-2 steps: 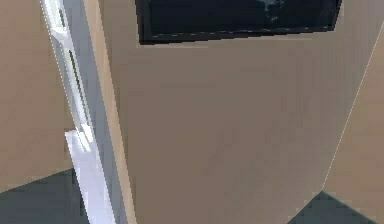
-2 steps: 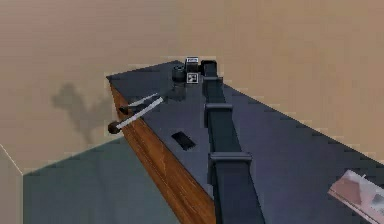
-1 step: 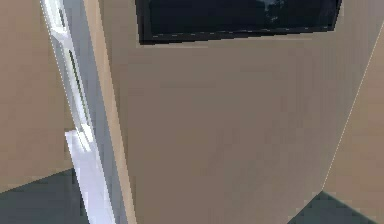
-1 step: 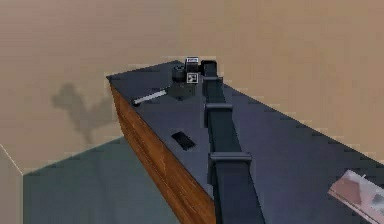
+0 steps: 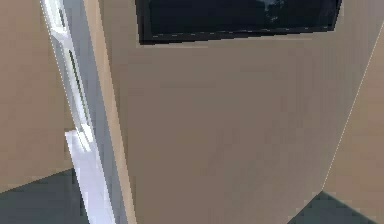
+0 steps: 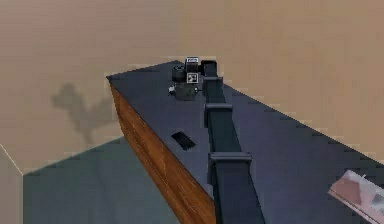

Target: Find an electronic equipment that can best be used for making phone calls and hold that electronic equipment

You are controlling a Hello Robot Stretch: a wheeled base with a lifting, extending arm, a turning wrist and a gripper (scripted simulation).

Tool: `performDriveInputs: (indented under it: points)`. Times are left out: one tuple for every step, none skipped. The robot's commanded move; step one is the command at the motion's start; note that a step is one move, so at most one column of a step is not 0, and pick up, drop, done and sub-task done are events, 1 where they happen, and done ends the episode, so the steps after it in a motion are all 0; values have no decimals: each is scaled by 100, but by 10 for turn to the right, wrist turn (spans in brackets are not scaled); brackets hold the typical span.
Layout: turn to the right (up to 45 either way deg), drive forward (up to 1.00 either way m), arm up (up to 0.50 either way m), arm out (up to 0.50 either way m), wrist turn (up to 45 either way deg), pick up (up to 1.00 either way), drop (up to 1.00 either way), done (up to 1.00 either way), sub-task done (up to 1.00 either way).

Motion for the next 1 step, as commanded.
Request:
performDriveInputs:
  points:
    - [0, 0, -30, 0, 0, 0, 0, 0, 0]
